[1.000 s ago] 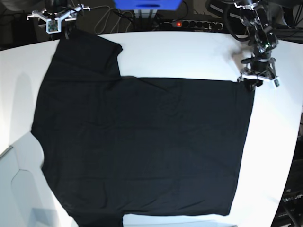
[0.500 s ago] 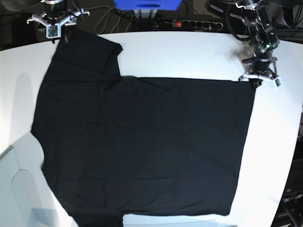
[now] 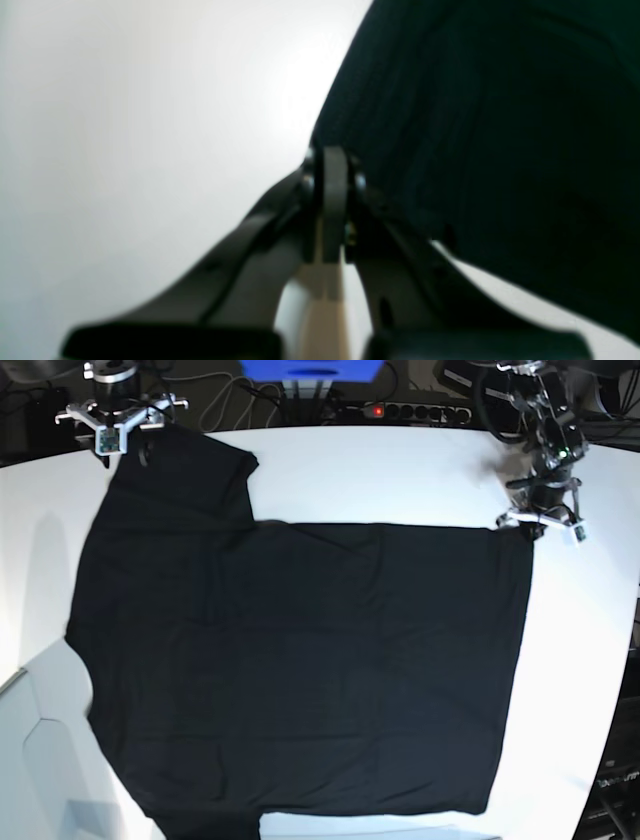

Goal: Fold the T-shirt properly
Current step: 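Close both grippers on the shoulder corners of the black shirt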

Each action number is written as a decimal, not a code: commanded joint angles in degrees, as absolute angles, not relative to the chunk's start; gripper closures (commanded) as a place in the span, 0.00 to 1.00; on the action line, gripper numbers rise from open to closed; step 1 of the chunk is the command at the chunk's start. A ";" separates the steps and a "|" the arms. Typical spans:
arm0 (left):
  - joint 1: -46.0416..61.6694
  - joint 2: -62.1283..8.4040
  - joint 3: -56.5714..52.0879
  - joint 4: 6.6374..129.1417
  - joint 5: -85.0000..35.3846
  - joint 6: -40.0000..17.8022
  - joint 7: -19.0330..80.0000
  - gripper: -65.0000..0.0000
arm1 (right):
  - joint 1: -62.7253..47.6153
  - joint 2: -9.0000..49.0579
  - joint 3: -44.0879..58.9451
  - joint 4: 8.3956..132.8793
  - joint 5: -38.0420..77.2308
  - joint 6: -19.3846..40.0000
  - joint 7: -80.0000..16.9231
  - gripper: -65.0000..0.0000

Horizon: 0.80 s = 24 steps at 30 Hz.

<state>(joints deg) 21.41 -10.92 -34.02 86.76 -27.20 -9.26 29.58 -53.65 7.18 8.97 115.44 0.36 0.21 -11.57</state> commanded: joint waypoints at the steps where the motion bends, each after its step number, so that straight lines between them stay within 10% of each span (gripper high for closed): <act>1: 21.49 -11.56 -34.24 87.87 -27.30 -9.27 28.88 1.00 | -53.14 7.52 10.07 116.26 0.31 0.40 -10.59 0.41; 24: 21.32 -11.65 -34.42 87.52 -27.21 -9.27 28.97 1.00 | -34.77 1.45 24.13 108.44 0.13 21.14 -33.89 0.40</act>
